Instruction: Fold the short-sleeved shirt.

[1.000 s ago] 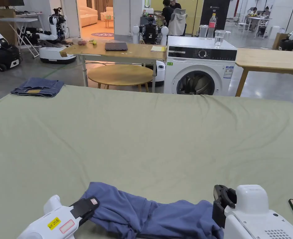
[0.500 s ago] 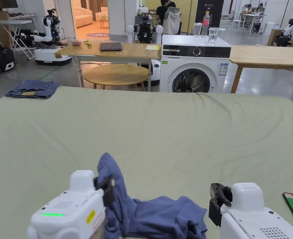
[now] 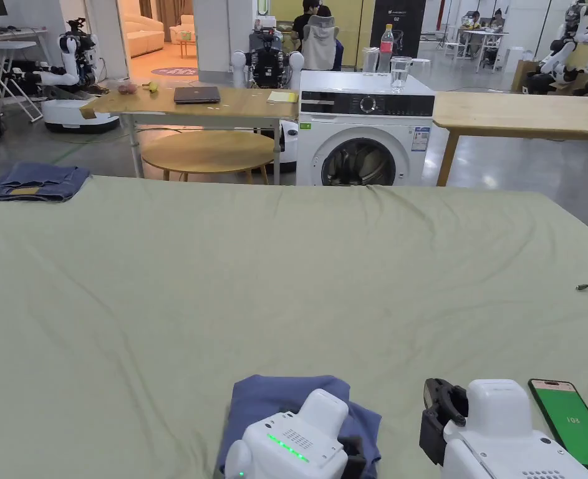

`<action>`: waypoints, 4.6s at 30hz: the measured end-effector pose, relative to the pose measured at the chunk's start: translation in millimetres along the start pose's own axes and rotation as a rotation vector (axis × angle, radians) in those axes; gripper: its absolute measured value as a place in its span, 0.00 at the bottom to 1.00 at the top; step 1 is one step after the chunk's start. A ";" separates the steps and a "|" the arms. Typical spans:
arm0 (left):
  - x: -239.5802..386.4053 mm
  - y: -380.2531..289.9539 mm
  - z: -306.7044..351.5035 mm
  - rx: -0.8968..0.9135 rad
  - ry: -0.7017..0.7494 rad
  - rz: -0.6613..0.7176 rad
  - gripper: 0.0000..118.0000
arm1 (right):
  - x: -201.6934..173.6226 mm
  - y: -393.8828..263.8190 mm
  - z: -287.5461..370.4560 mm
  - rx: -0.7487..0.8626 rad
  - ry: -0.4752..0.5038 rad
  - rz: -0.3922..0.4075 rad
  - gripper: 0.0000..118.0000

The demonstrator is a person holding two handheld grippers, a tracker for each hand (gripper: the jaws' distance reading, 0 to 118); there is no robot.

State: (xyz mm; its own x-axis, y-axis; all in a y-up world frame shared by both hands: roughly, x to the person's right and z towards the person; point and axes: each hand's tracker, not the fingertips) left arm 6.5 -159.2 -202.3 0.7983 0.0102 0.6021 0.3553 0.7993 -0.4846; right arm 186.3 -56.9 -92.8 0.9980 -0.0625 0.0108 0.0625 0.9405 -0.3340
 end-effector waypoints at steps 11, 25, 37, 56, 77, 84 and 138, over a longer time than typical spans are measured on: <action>-94.4 24.2 67.9 0.143 -0.023 0.589 0.74 | 2.7 -0.3 -5.4 -0.022 0.025 -0.040 0.03; -36.0 -23.2 -22.1 -0.157 -0.371 0.621 0.10 | 6.3 -8.5 -24.8 -0.088 0.052 -0.081 0.03; -142.4 -44.4 84.4 0.146 -0.193 0.756 0.45 | -33.2 -34.5 -115.1 -0.260 0.250 -0.241 0.03; -142.0 -82.9 -26.0 -0.020 -0.409 1.027 0.34 | 1.7 -77.1 -150.2 -0.359 0.225 -0.342 0.01; -413.4 -76.2 167.1 0.030 0.010 0.801 0.33 | -54.3 -42.6 -113.9 -0.309 0.228 -0.220 0.01; -512.1 -114.0 223.1 -0.026 0.105 0.886 0.33 | -84.9 -46.2 -117.4 -0.324 0.244 -0.180 0.01; -535.4 -184.5 286.1 0.243 0.042 1.200 0.99 | -114.1 -46.1 -113.0 -0.320 0.256 -0.118 0.01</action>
State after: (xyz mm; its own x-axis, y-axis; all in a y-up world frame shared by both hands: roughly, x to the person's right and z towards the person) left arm -625.6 -140.3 -253.7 0.5733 0.8019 -0.1681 -0.7131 0.3874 -0.5843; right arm 68.3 -130.9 -185.2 0.9469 -0.2819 -0.1546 0.1290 0.7736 -0.6204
